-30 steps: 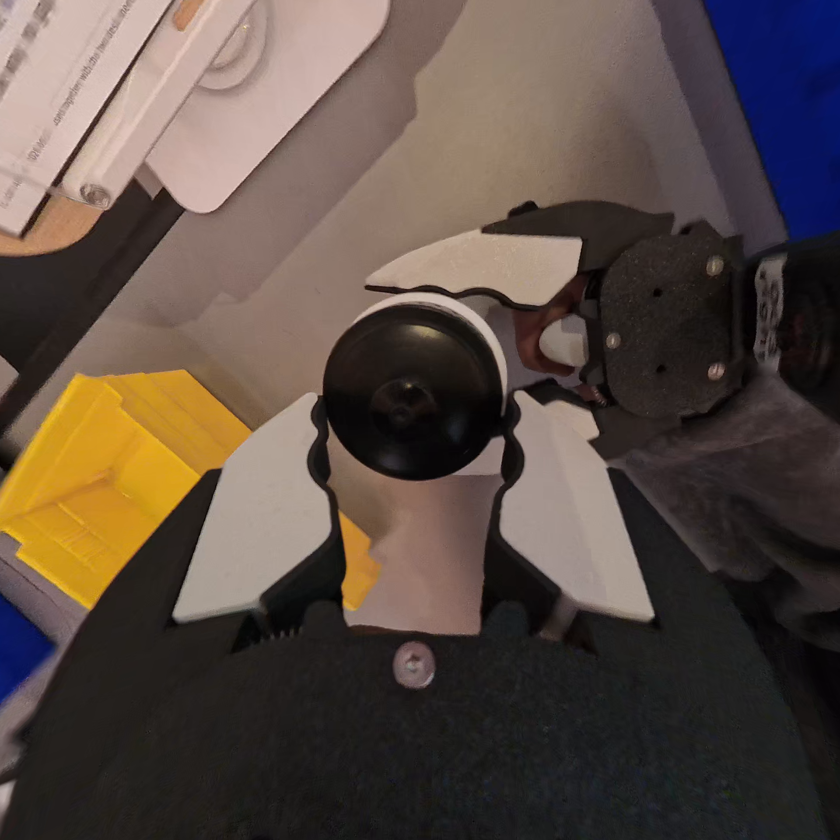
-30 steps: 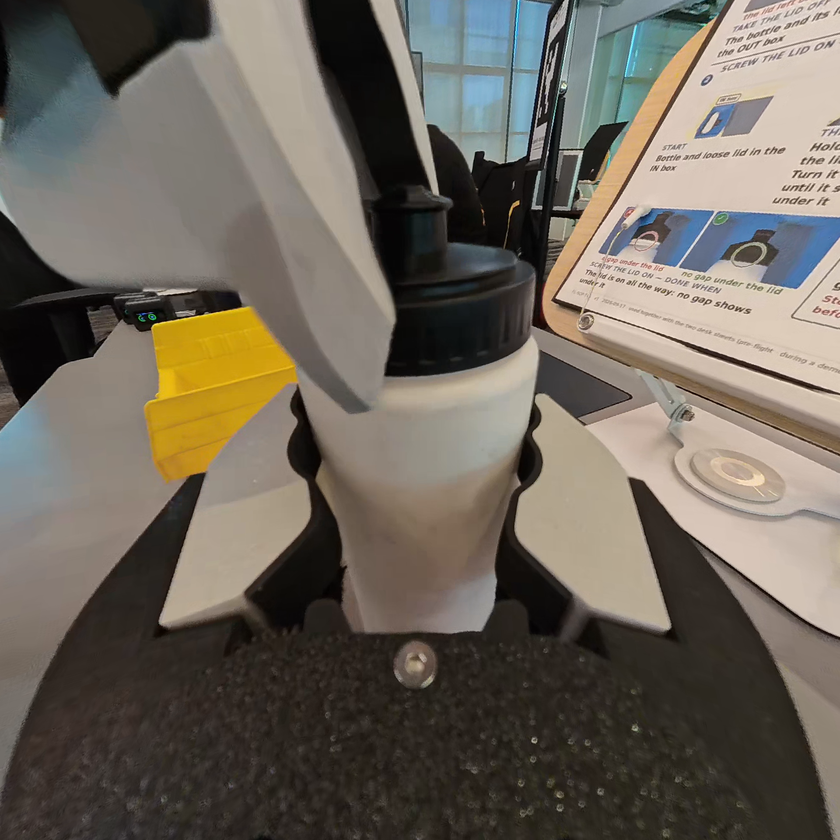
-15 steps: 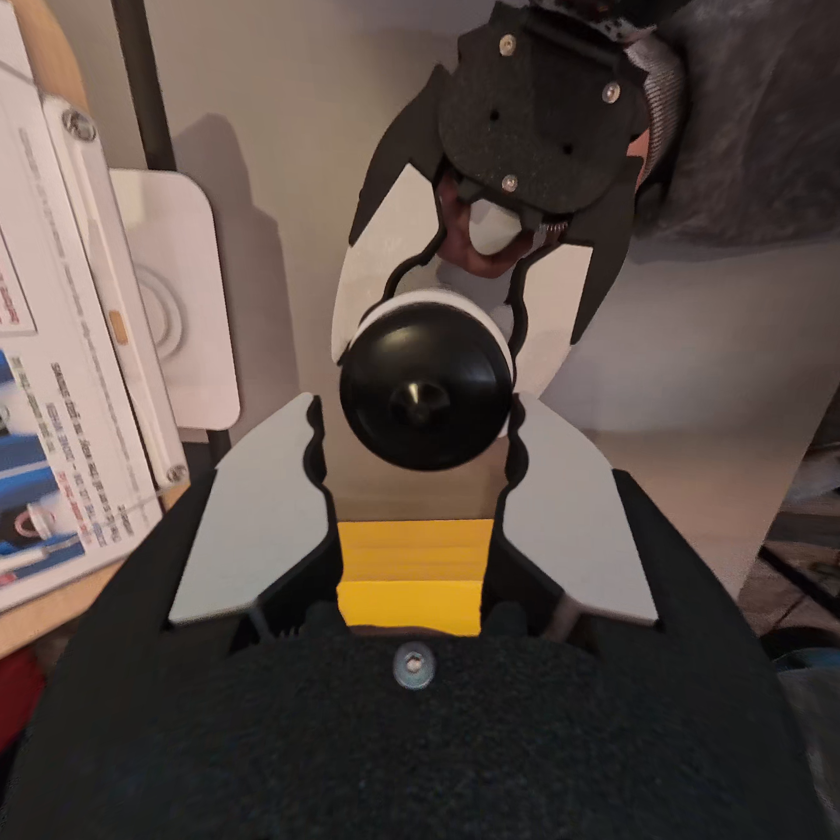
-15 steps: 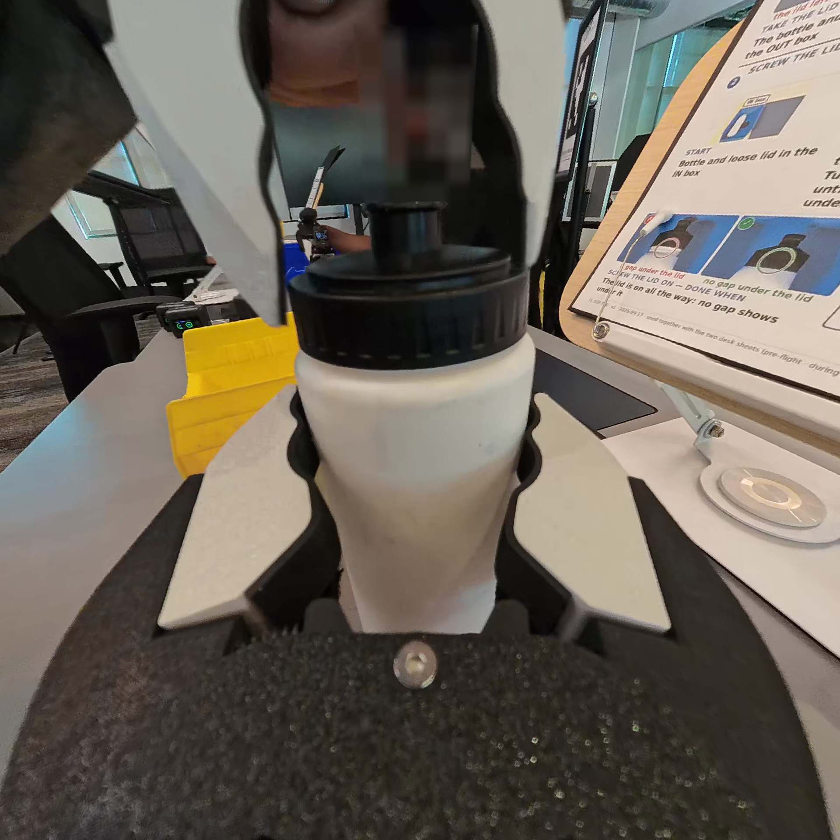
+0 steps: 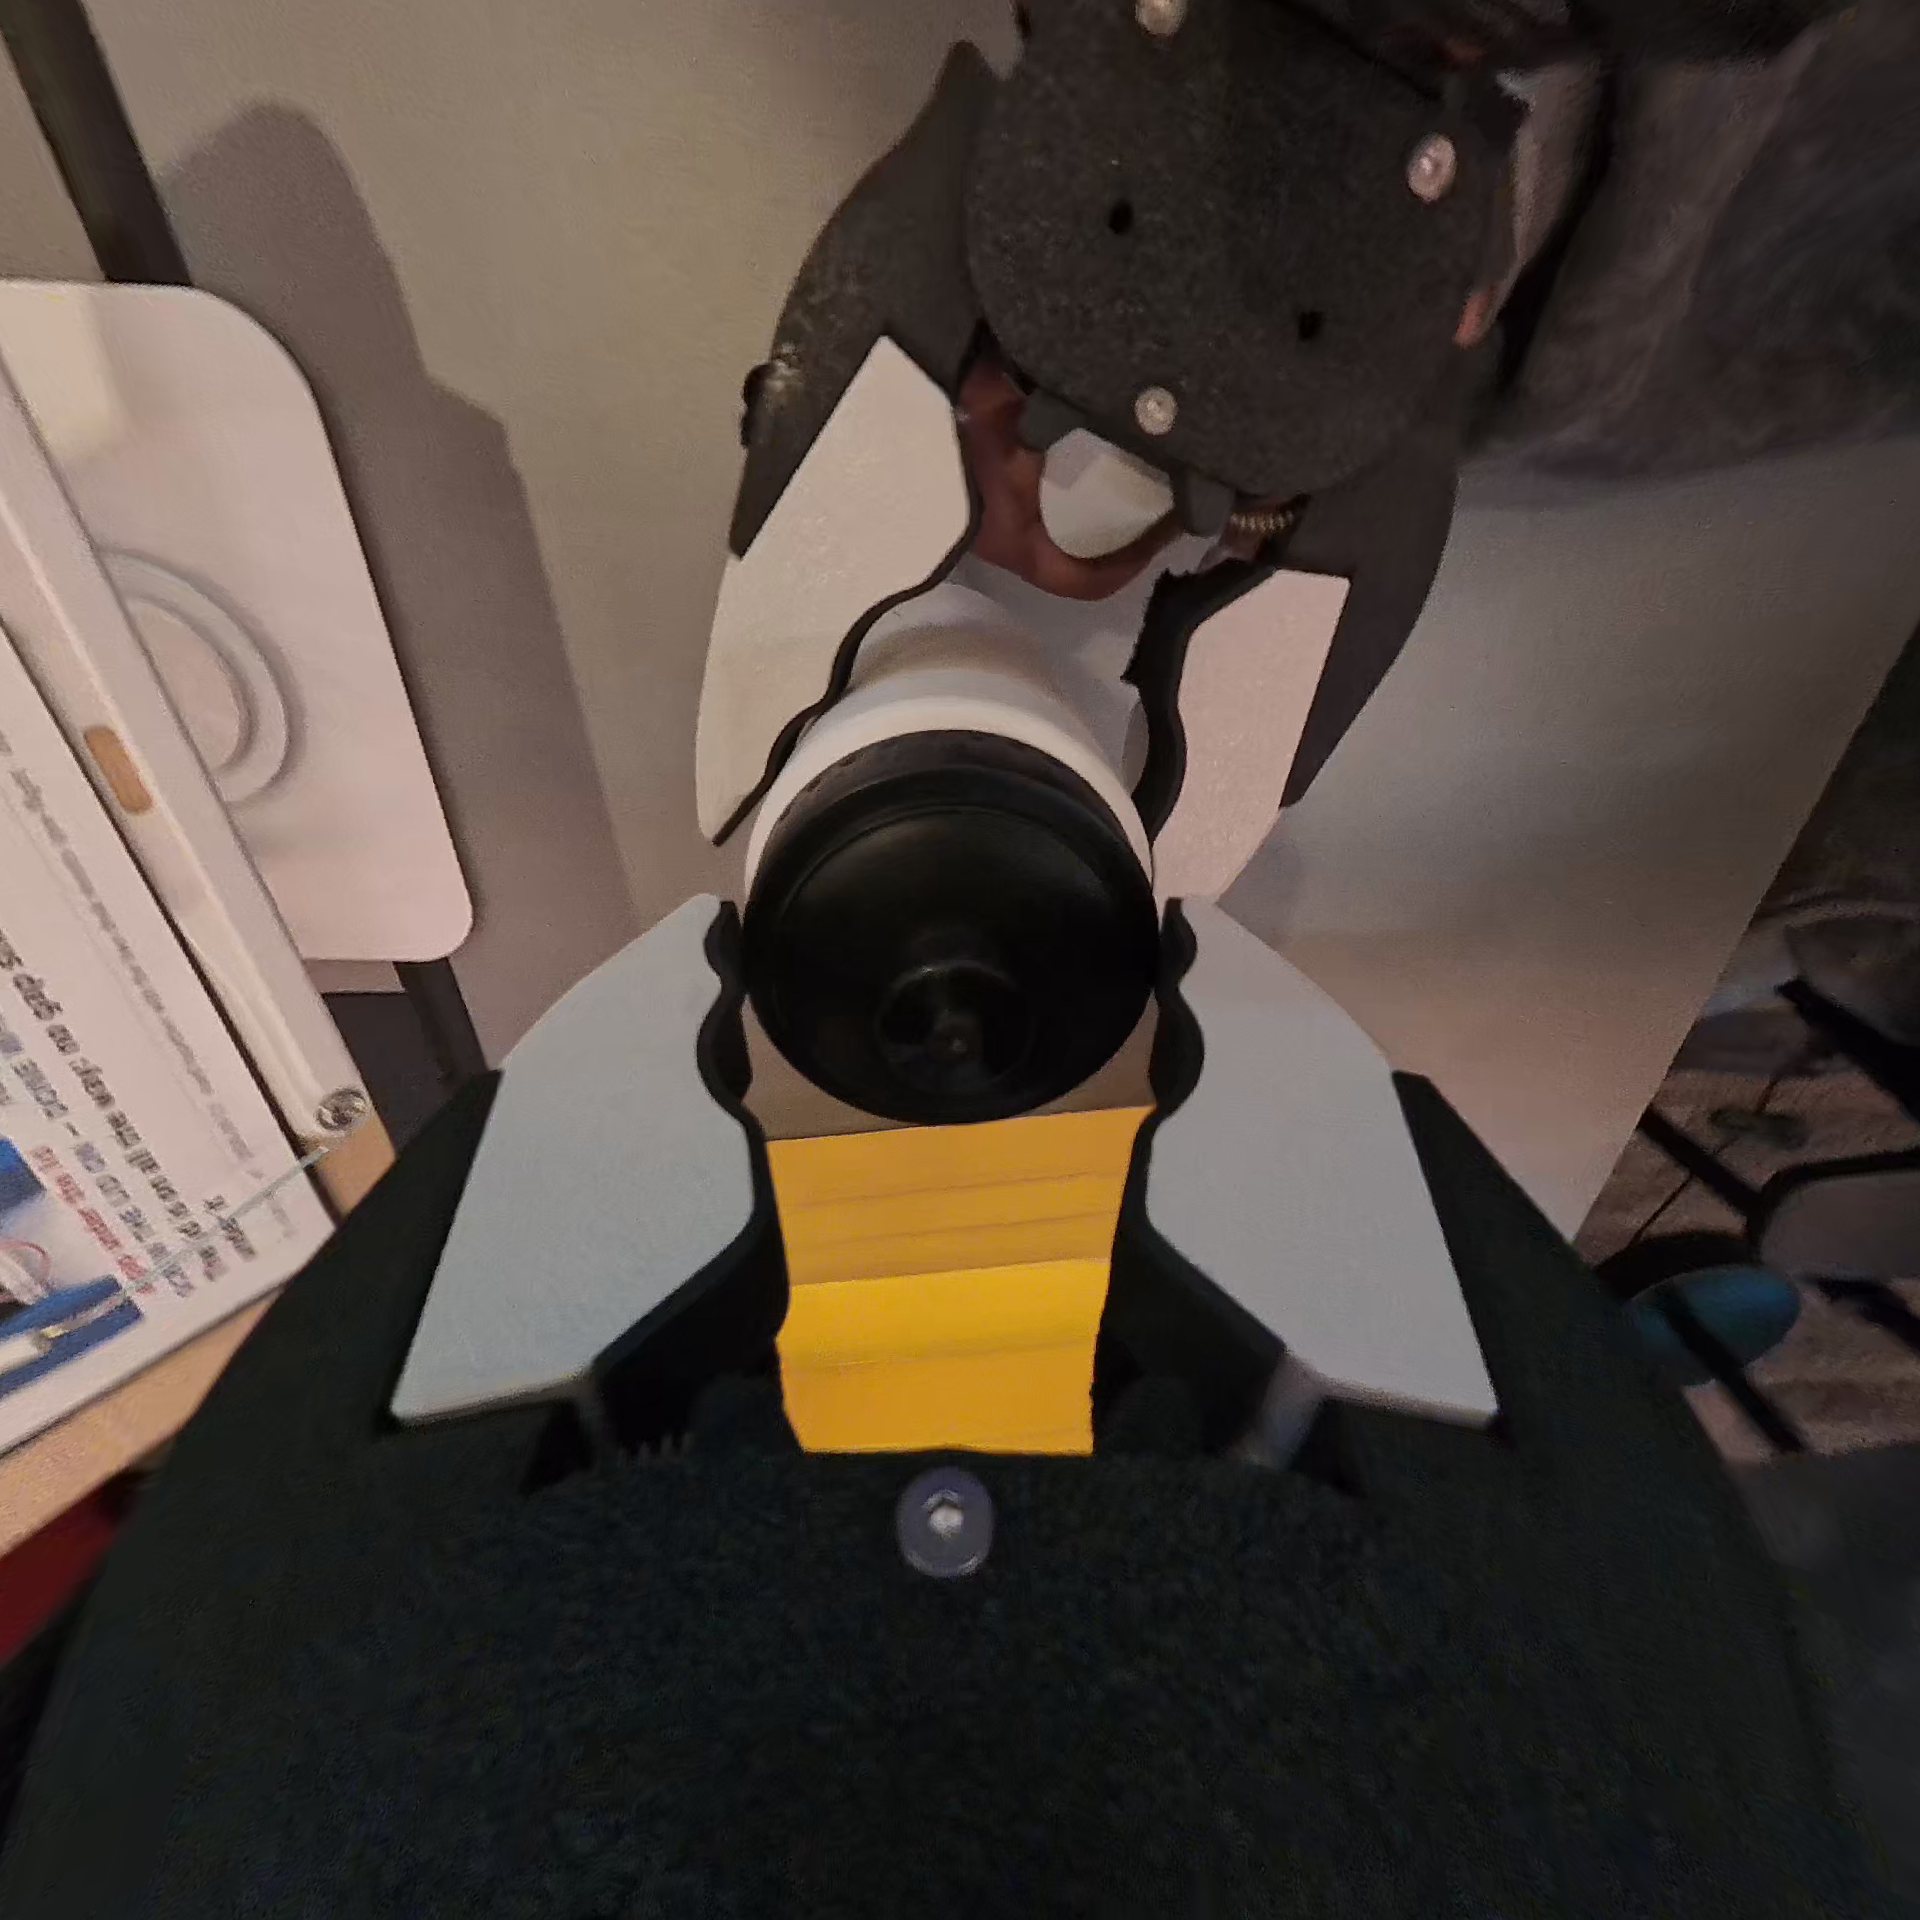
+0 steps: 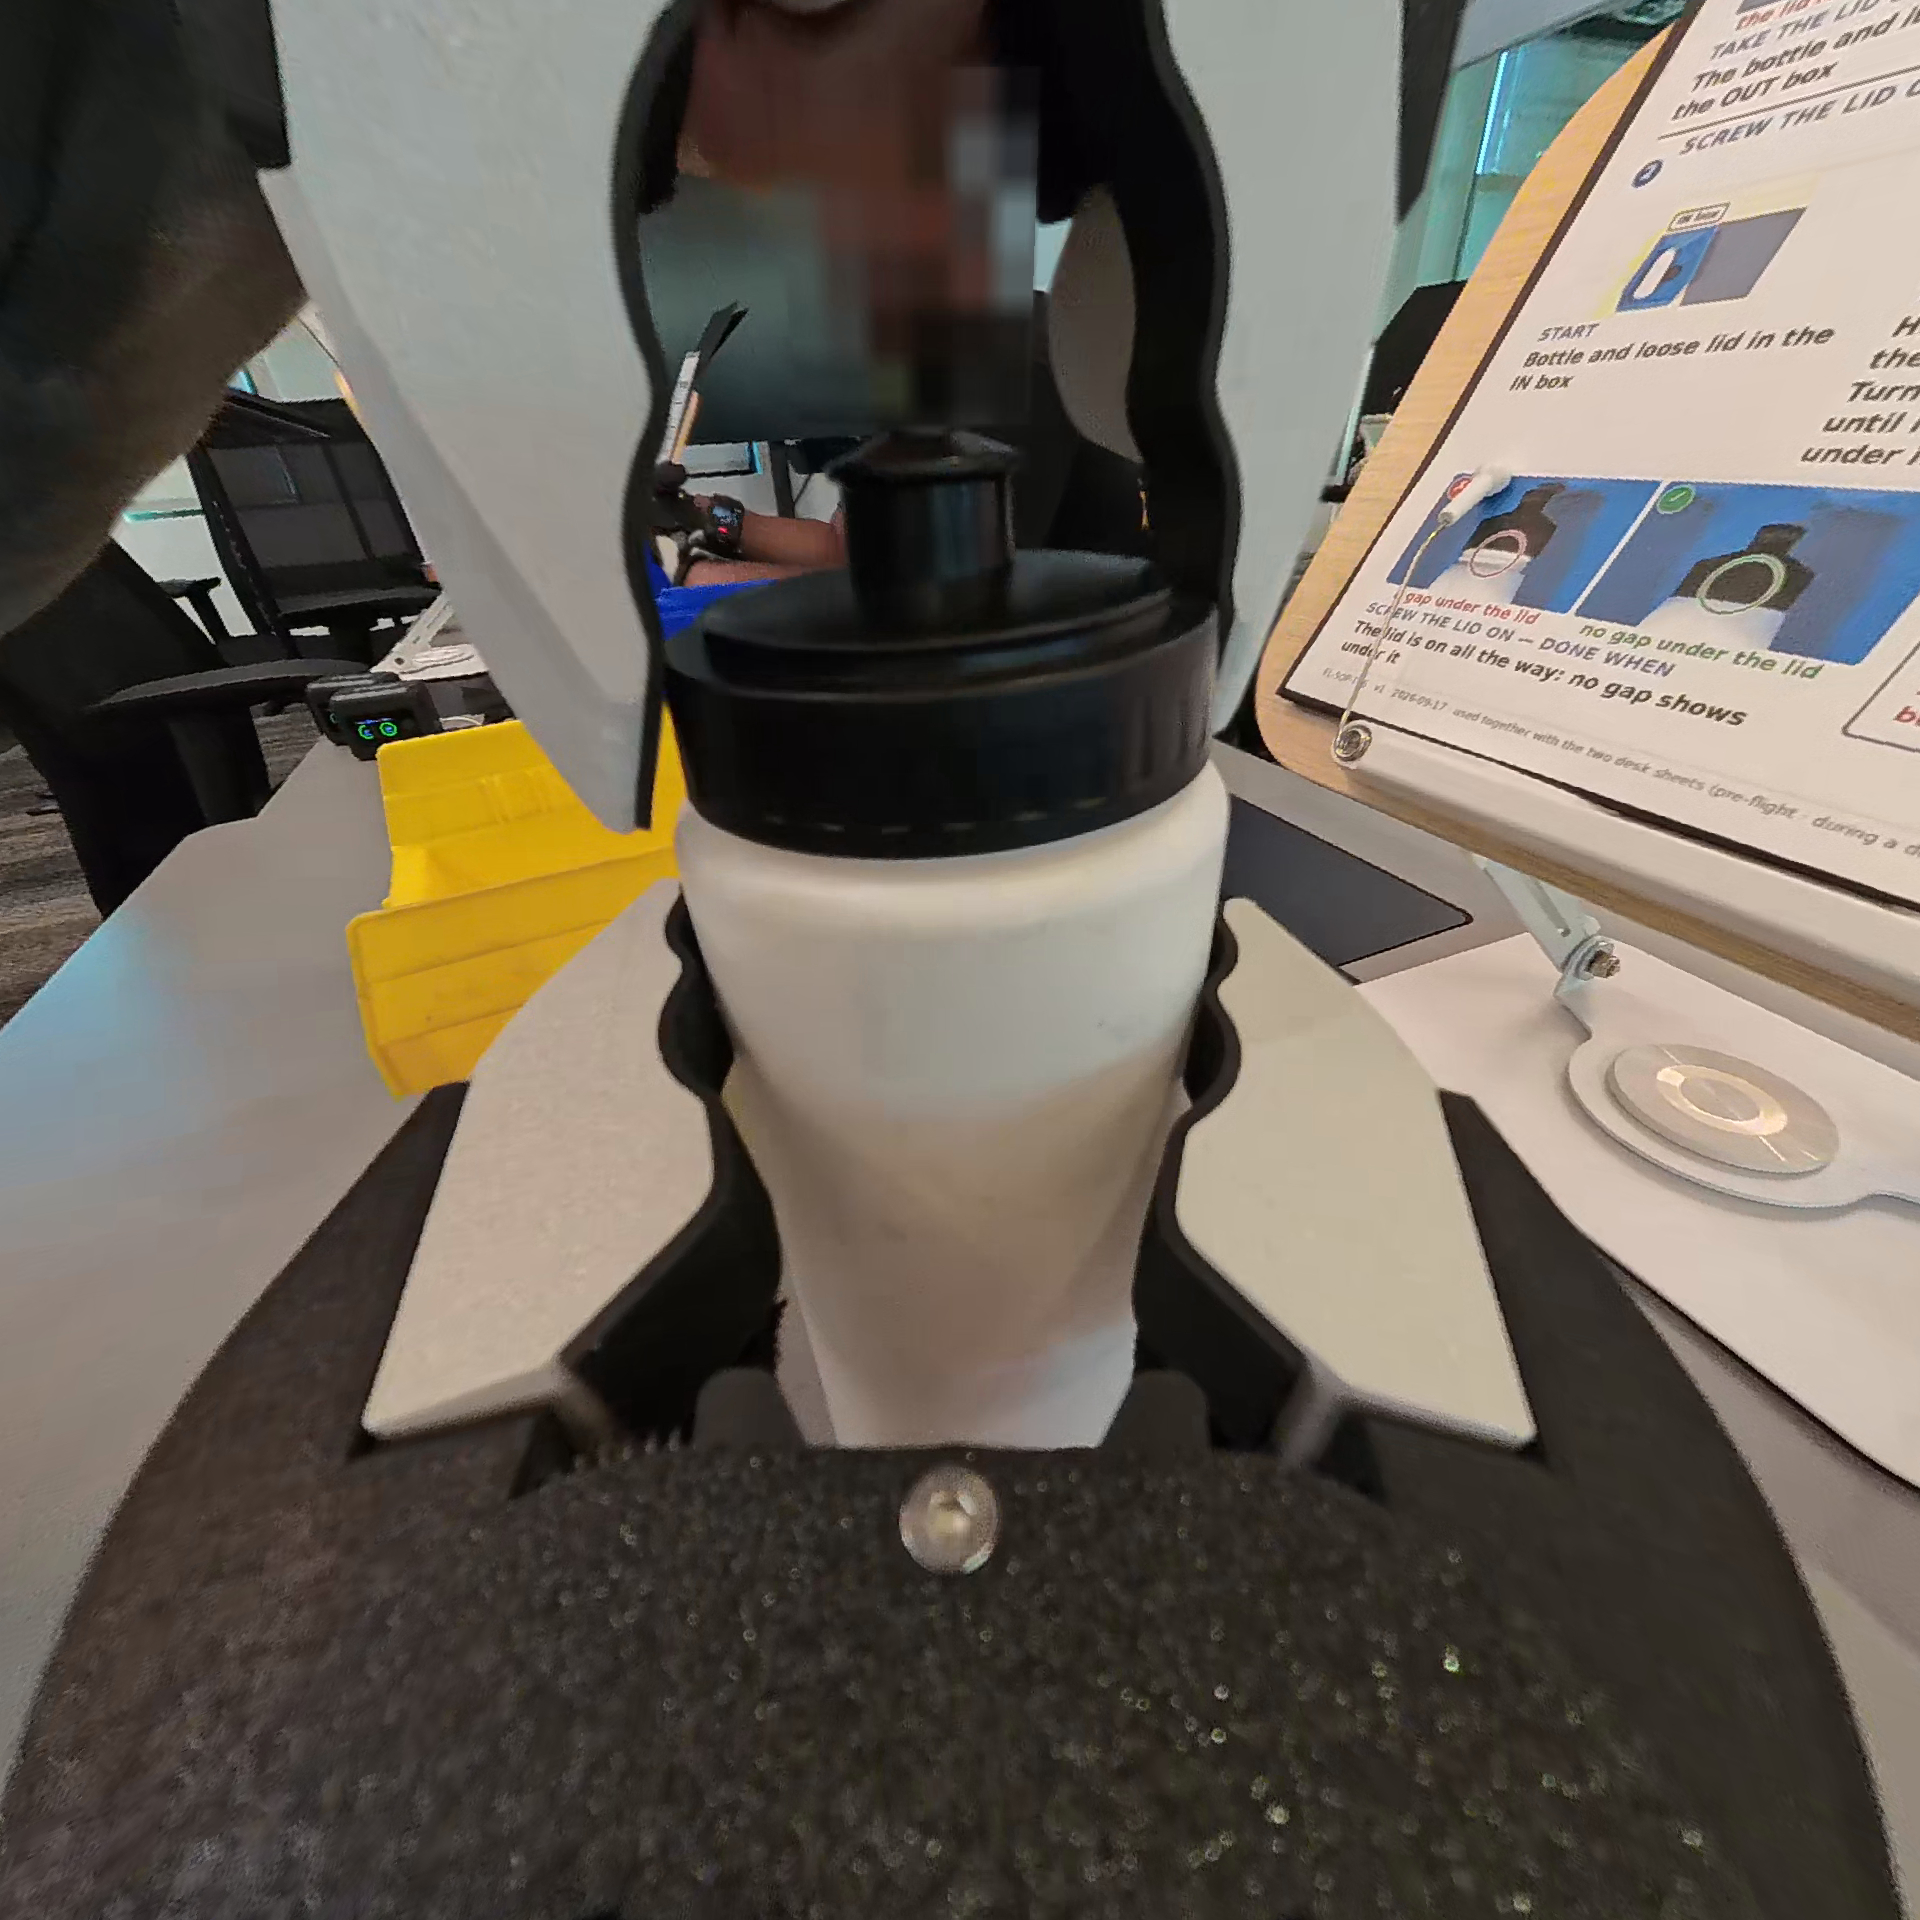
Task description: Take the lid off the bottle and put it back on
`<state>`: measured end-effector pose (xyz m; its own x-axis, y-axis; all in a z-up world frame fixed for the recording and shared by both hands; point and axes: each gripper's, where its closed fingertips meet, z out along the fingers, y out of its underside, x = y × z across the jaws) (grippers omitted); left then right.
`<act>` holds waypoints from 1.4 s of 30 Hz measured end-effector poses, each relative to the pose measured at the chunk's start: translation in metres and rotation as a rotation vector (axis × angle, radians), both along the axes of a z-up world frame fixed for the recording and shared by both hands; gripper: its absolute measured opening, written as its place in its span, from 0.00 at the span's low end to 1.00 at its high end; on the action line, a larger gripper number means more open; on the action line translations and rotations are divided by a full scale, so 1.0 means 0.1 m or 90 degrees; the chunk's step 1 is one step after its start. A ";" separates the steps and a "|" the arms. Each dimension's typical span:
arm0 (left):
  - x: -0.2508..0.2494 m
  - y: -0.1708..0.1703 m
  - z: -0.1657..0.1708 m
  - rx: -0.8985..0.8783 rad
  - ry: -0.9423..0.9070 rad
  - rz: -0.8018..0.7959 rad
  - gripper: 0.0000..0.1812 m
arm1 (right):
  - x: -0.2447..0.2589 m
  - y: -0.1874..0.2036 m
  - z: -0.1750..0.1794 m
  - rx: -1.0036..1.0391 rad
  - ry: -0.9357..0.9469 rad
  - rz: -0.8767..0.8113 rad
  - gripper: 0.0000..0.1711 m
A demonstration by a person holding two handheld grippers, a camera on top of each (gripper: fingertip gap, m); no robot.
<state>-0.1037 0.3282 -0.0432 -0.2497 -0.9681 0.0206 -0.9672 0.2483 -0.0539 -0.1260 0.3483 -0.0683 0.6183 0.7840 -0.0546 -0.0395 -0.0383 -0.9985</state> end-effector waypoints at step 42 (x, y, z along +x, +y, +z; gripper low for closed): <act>-0.07 0.10 0.06 -0.022 -0.009 -0.082 0.39 | 0.01 0.07 -0.01 -0.013 -0.006 -0.032 0.51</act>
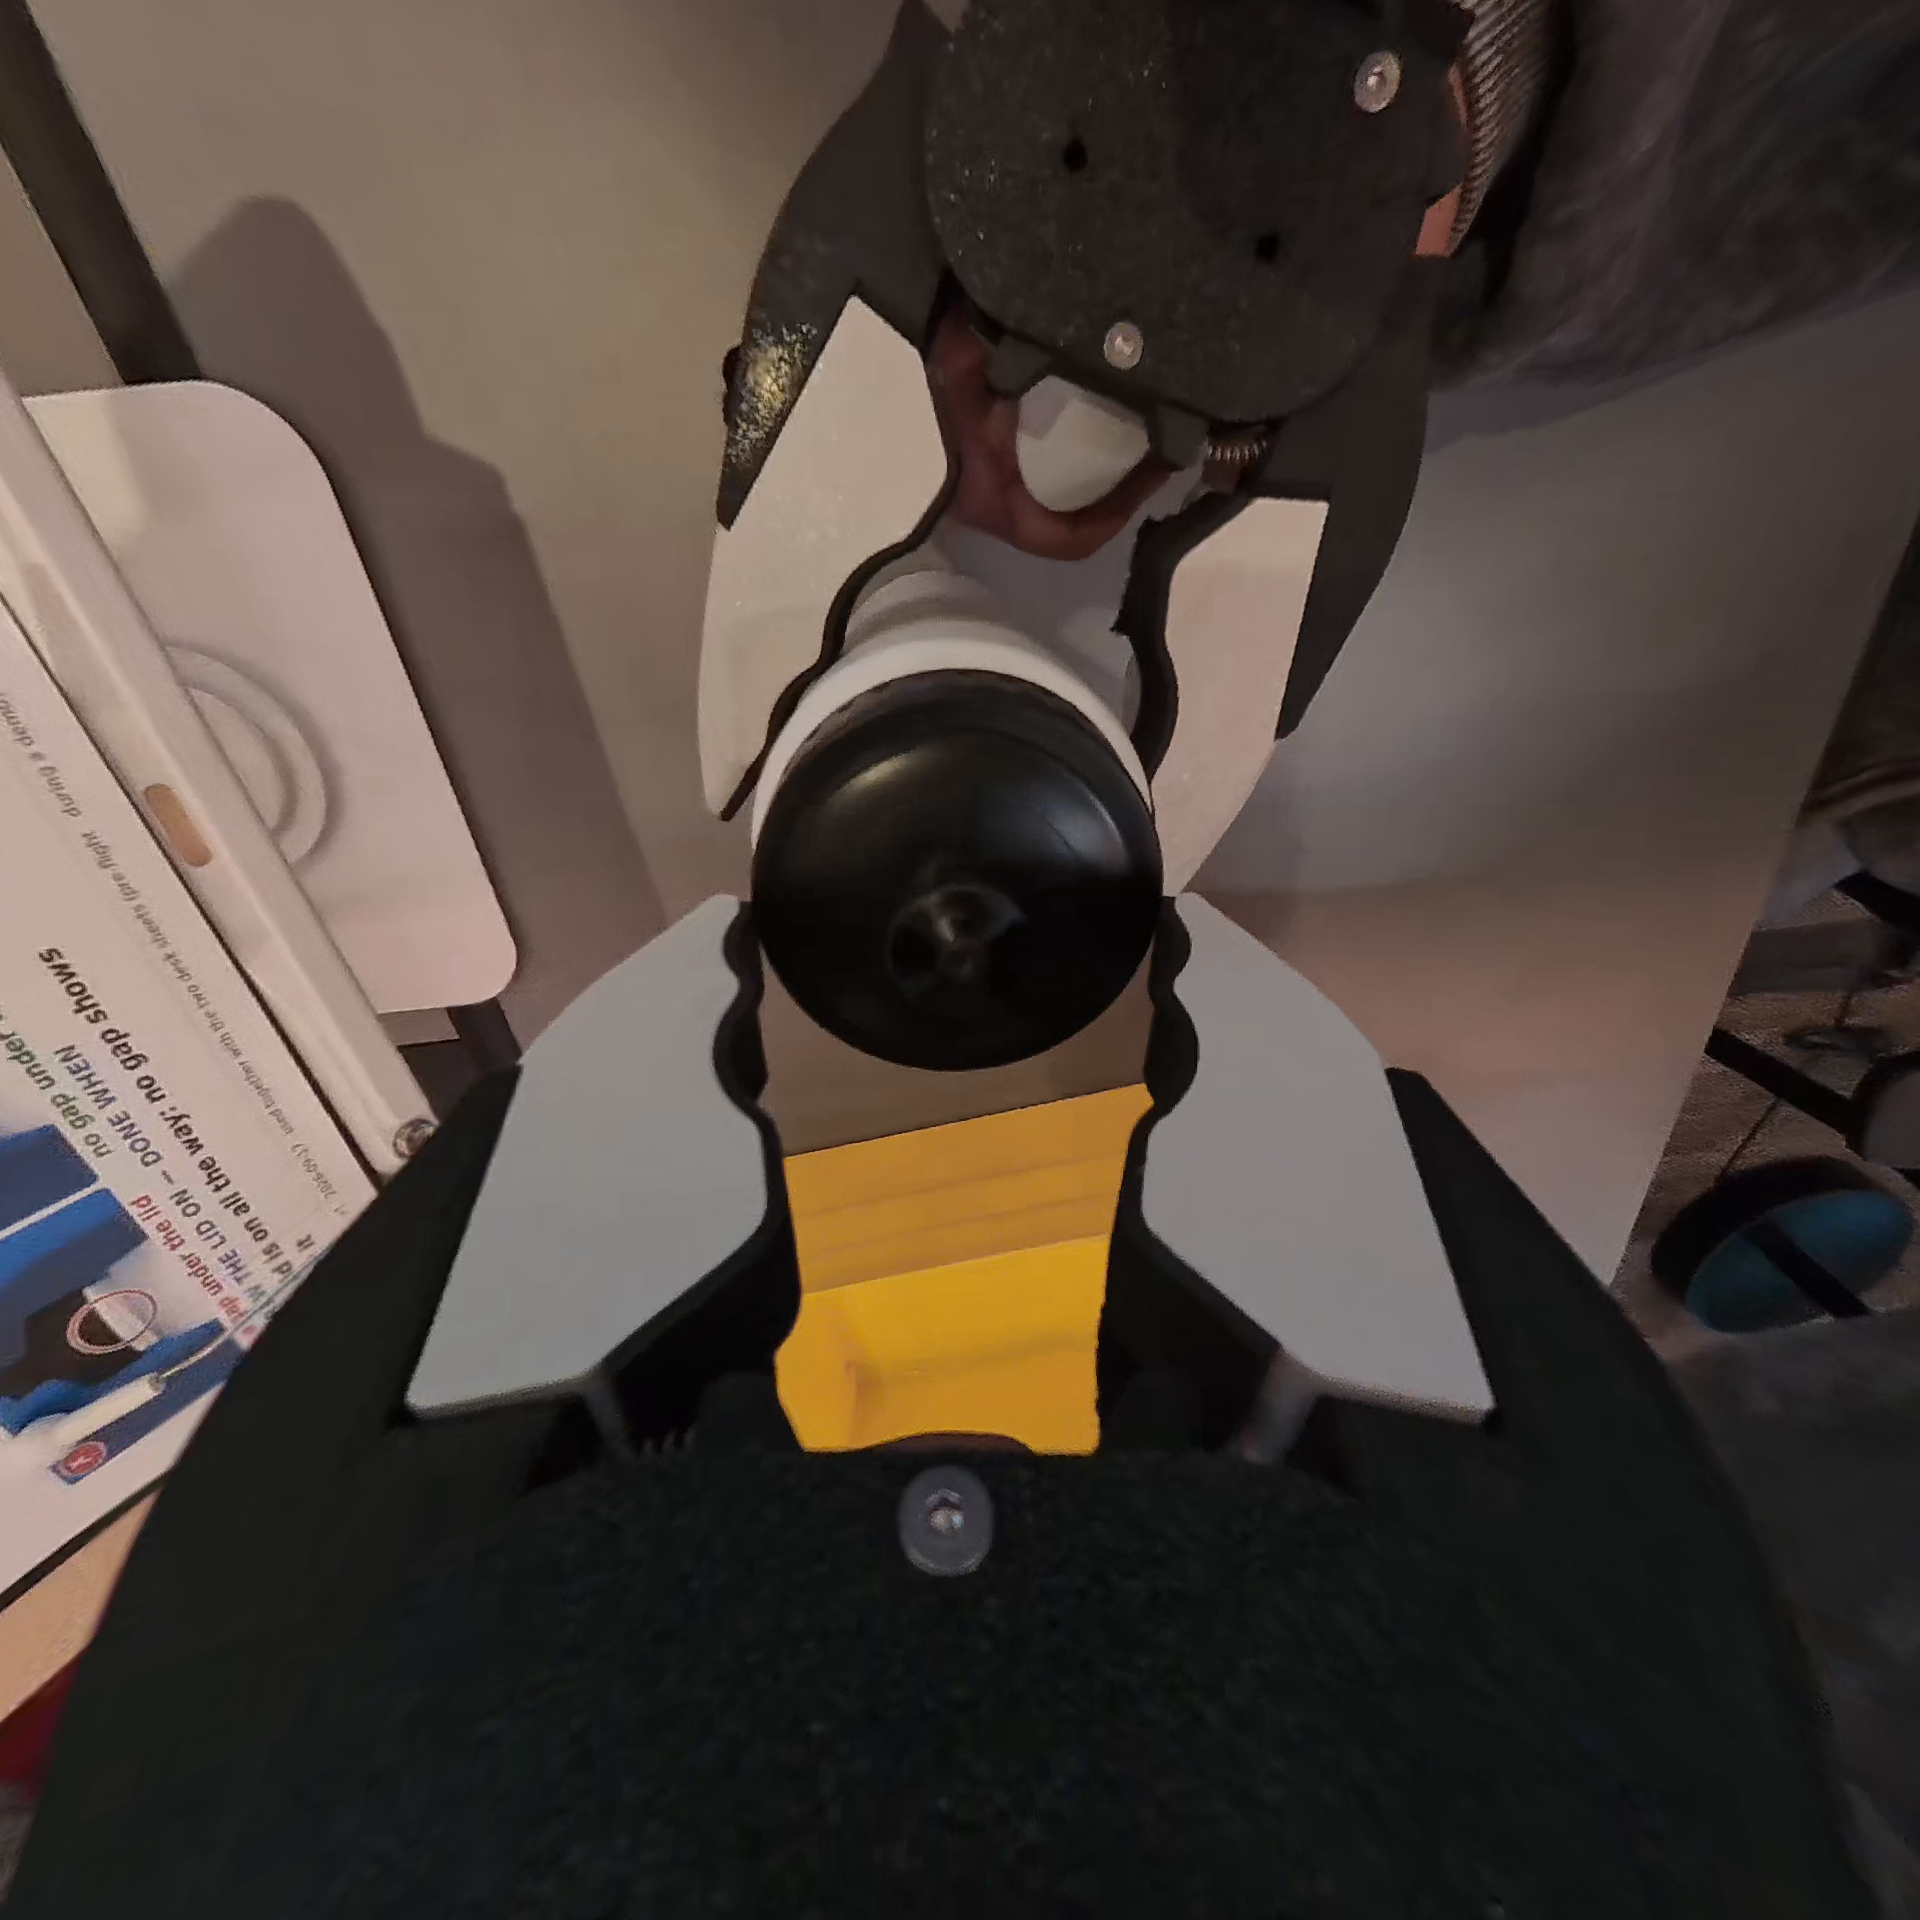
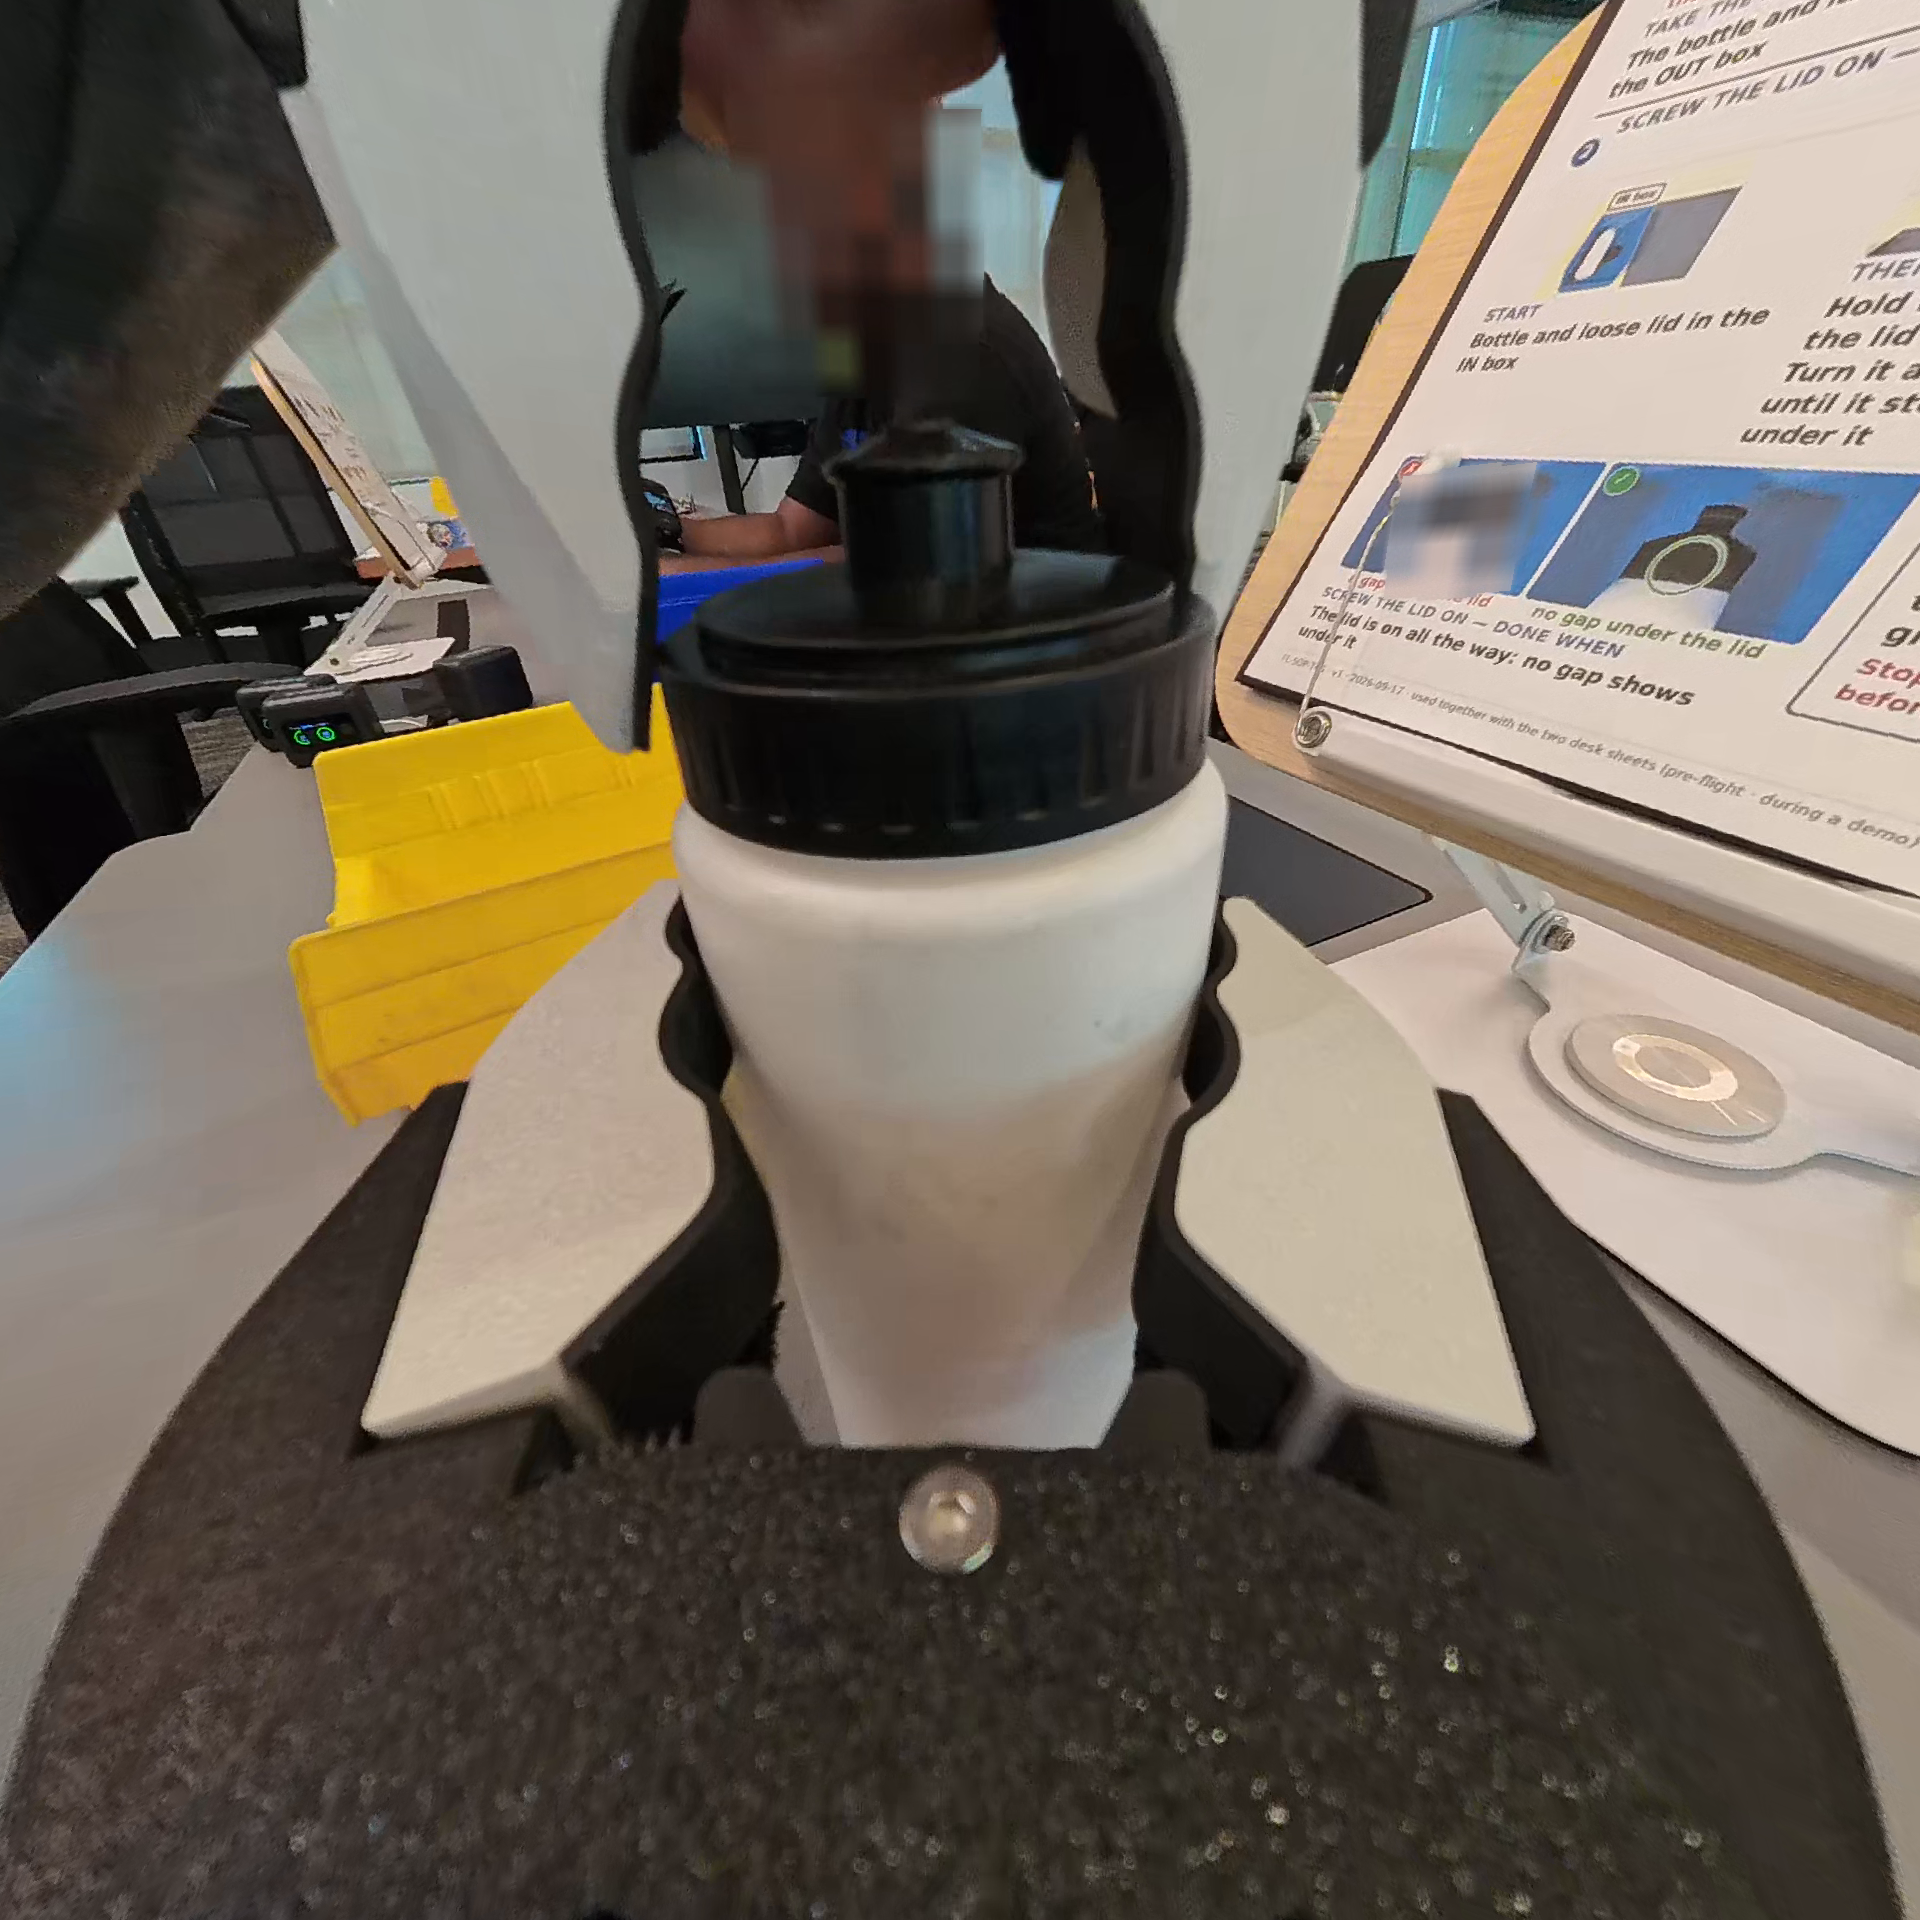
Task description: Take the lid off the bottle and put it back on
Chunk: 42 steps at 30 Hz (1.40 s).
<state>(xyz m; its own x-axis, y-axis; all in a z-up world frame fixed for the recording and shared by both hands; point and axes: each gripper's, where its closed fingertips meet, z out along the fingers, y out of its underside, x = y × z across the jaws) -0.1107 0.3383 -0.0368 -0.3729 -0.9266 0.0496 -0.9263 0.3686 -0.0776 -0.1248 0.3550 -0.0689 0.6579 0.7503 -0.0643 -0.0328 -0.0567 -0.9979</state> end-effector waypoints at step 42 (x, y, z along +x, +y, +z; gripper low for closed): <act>0.00 0.09 0.10 0.105 -0.032 -0.056 0.44 | 0.02 0.07 -0.01 -0.012 -0.009 -0.057 0.51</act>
